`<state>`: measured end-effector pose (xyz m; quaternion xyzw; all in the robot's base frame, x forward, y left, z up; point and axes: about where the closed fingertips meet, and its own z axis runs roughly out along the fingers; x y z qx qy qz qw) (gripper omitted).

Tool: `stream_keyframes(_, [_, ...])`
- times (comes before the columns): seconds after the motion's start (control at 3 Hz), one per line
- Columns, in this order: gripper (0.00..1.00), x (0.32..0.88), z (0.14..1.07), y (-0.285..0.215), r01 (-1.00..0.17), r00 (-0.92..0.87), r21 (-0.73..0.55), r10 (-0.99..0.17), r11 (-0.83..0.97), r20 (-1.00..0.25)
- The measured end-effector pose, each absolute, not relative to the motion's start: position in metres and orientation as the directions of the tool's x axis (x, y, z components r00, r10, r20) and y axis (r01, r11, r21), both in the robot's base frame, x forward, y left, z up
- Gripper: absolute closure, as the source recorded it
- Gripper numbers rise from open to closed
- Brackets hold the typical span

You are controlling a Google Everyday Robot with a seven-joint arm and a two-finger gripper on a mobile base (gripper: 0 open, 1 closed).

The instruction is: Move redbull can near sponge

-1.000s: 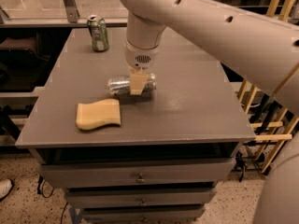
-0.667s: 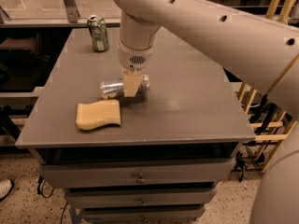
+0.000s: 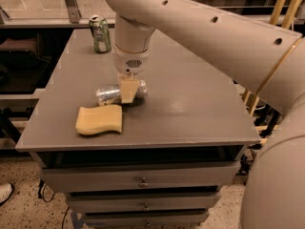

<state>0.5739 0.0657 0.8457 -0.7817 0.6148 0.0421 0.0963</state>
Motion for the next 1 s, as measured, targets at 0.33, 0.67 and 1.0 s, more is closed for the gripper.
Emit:
stream_keyframes(0.33, [0.82,0.5743,0.8448,0.0663,-0.969,0.241,-0.100,-0.953,-0.225,-0.185])
stream_keyframes(0.67, [0.57,0.5745,0.8436,0.0670,-0.969,0.241,-0.101,-0.952,-0.226,-0.186])
stream_keyframes(1.0, [0.36,0.5747,0.8426,0.0677,-0.969,0.242,-0.101,-0.952,-0.226,-0.186])
